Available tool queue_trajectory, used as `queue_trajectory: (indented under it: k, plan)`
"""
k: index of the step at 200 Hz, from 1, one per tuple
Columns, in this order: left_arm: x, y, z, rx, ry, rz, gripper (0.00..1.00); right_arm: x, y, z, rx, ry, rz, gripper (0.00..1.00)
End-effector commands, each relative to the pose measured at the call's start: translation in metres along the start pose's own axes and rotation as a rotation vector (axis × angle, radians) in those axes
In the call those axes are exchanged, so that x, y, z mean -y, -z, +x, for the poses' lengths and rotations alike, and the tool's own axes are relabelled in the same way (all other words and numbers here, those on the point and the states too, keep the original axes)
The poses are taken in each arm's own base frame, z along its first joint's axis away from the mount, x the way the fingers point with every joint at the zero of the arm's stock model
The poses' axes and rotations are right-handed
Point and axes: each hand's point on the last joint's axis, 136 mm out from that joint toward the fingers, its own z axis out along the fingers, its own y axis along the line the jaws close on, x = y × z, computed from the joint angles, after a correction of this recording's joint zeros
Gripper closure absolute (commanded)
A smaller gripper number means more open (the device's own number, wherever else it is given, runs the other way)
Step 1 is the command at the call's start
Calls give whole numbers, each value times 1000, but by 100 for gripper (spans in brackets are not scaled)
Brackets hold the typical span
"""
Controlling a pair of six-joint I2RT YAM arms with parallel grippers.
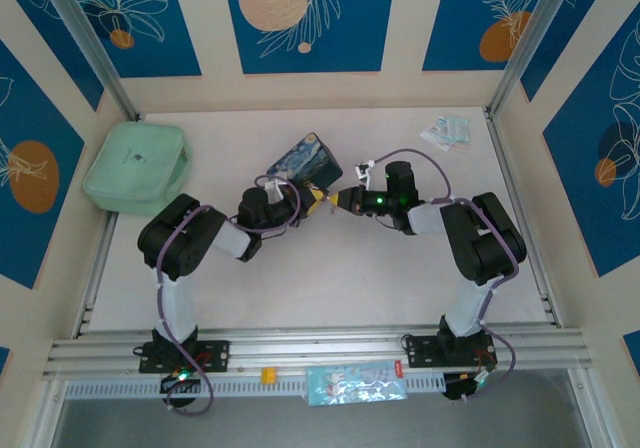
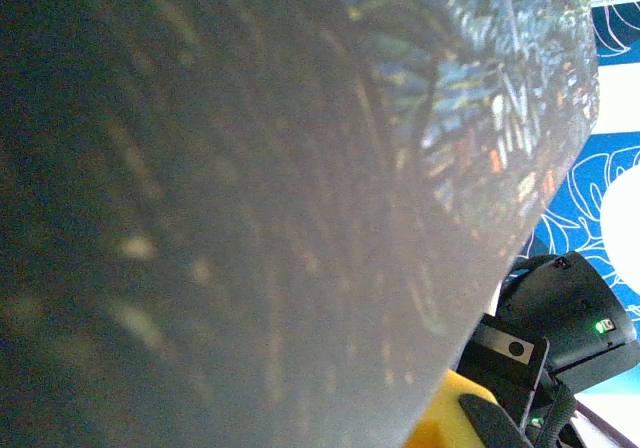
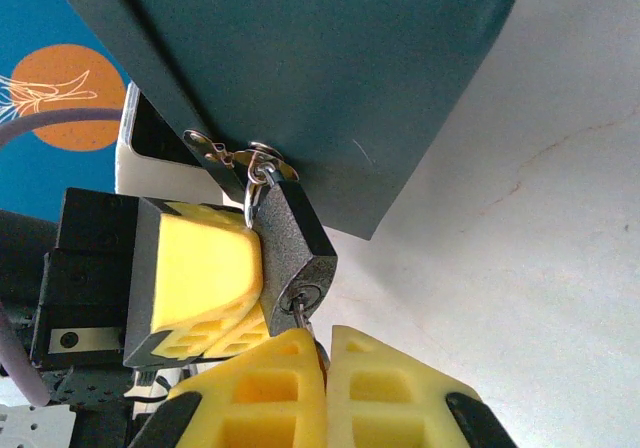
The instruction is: Unlock a padlock with a key
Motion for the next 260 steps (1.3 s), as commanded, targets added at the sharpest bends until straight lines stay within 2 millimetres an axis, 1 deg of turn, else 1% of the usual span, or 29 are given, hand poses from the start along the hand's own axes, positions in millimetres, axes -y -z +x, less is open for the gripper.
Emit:
queue_trajectory:
  k: [1, 34, 62, 86, 109, 123, 156, 175, 198, 226, 260]
  plan:
    - [29, -4, 41, -181, -42, 94, 100, -9, -4, -27, 70, 76, 17, 100]
    - [35, -3, 48, -204, -68, 109, 100, -12, -7, -30, 71, 26, -32, 100]
    - [40, -3, 51, -225, -88, 125, 100, -10, -4, -33, 55, -54, -60, 100]
    - [48, -3, 52, -243, -109, 155, 100, -9, -1, -35, 41, -116, -79, 100]
    - [53, -4, 55, -268, -122, 170, 100, -13, -1, -39, 35, -90, -96, 100]
    - [54, -3, 58, -283, -123, 167, 100, -9, -3, -39, 21, -73, -71, 100]
    - [55, -1, 62, -303, -139, 159, 100, -10, -7, -44, 18, -46, -70, 100]
    - [57, -1, 65, -306, -148, 159, 100, -11, -12, -46, 31, -63, -56, 100]
    - [54, -2, 62, -284, -153, 142, 100, -10, -22, -44, 48, -90, -14, 100]
    - [54, -3, 60, -269, -162, 144, 100, 2, -24, -41, 79, -224, 23, 100]
    - [49, -3, 58, -248, -156, 163, 100, 1, -22, -38, 118, -384, 8, 100]
